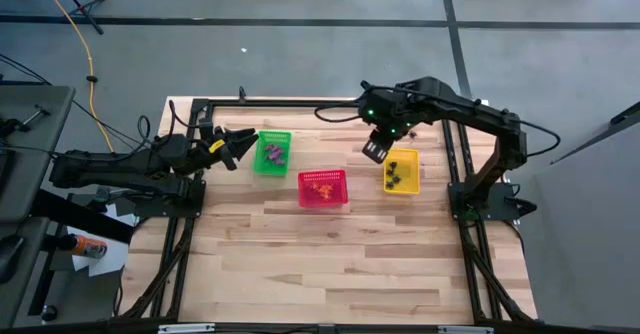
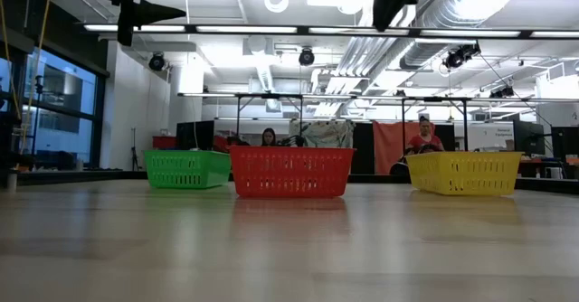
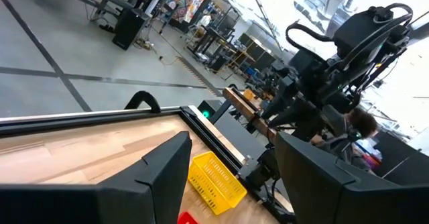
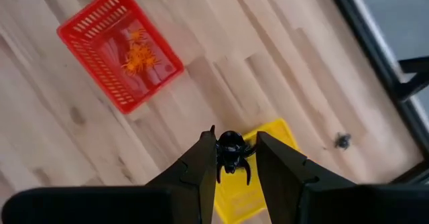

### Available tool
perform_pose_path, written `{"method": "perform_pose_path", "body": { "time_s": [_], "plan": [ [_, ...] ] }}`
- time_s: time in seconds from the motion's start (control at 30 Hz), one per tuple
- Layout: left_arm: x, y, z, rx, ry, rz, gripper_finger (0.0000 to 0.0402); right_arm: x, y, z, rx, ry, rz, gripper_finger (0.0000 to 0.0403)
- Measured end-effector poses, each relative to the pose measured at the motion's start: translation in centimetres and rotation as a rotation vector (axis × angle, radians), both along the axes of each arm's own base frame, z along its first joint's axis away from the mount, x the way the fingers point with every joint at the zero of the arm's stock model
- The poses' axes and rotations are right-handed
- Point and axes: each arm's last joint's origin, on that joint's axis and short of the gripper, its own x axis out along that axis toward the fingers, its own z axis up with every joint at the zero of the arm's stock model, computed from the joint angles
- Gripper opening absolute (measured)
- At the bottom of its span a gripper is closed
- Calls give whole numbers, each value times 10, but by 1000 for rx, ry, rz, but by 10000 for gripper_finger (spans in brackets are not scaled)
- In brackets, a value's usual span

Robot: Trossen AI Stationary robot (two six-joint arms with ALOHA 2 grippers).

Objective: Sort Halloween decoration
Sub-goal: Put the black spider toy into the yellow bin

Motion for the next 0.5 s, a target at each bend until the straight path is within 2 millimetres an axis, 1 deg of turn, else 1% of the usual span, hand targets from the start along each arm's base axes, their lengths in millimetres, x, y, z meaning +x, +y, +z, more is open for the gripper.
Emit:
{"method": "perform_pose_path", "body": {
  "time_s": [0.17,0.27,0.3,0.37,0.5],
  "plan": [
    [0,0,0,-26,-12,-1,207,-13,-1,10,-26,-34,26,92],
    [0,0,-1,-41,-16,-2,207,-28,-1,6,-27,-74,14,92],
    [0,0,-1,-46,-15,-2,207,-35,-1,1,-14,-91,5,92],
    [0,0,-1,-46,-12,-1,207,-51,1,-15,9,-110,-28,92],
    [0,0,-2,-46,-8,-2,207,-88,7,-57,79,-172,-84,92]
  ]
}}
